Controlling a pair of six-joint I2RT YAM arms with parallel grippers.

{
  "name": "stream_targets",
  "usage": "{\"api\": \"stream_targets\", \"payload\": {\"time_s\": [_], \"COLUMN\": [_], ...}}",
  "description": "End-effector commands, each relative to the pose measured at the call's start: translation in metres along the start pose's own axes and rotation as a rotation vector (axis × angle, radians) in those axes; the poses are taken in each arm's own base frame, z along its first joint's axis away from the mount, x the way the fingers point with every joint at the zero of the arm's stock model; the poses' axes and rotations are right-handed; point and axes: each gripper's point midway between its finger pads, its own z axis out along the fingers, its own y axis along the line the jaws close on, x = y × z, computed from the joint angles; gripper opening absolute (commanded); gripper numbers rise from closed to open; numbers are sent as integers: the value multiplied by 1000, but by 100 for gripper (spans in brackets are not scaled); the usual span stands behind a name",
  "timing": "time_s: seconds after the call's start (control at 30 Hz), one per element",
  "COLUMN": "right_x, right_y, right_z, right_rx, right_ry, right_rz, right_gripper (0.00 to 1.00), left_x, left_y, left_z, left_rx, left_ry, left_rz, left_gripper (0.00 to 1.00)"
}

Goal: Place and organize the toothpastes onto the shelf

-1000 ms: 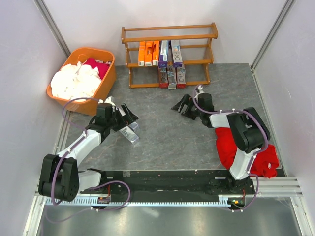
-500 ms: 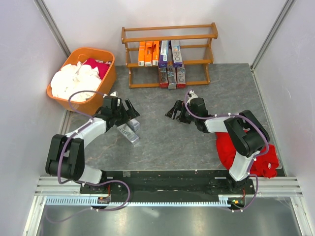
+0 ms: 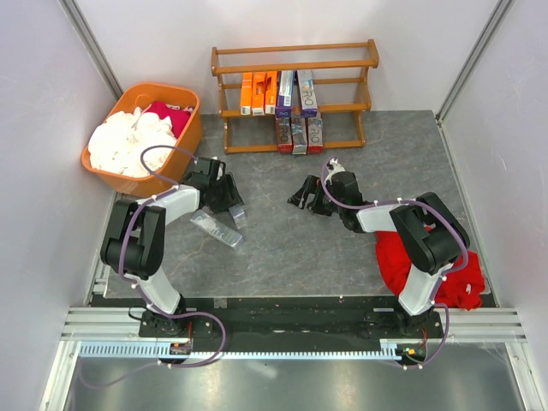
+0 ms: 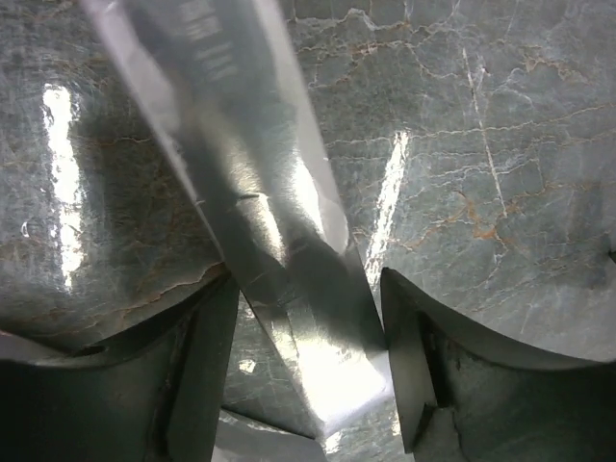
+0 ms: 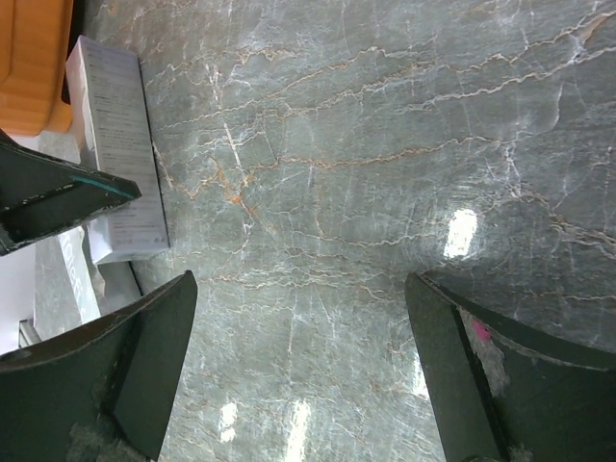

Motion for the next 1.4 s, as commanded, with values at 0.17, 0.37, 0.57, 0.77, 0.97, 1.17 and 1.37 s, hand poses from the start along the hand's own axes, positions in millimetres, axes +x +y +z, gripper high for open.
{"api": "stream_targets", "payload": {"time_s": [0.17, 0.37, 0.57, 0.77, 0.97, 1.17, 1.37], "right_x": [42, 40, 37, 23, 16, 20, 17], "right_y": [-8, 30, 81, 143, 184, 206, 221], "right_z": [-21, -32, -50, -80, -105, -101, -106], "right_rx": [53, -105, -344, -628, -815, -861, -908], "right_ry": [119, 101, 67, 2, -22, 5, -14], "right_rz": [18, 140, 231, 273, 303, 301, 307], "right_gripper": [98, 98, 98, 98, 98, 98, 86], "left_x": [-8, -25, -25, -20, -12, -9, -8], "left_y": [-19, -58, -103, -140, -151, -159, -161], "left_z": [-25, -73, -125, -178, -199, -207, -207], "left_rx": [85, 328, 659, 960, 1101, 1137, 1143], "left_ry": [-70, -251, -368, -431, -423, -422, -419], "left_rz": [42, 32, 26, 49, 20, 23, 19], "left_gripper": [49, 49, 49, 49, 49, 49, 49]}}
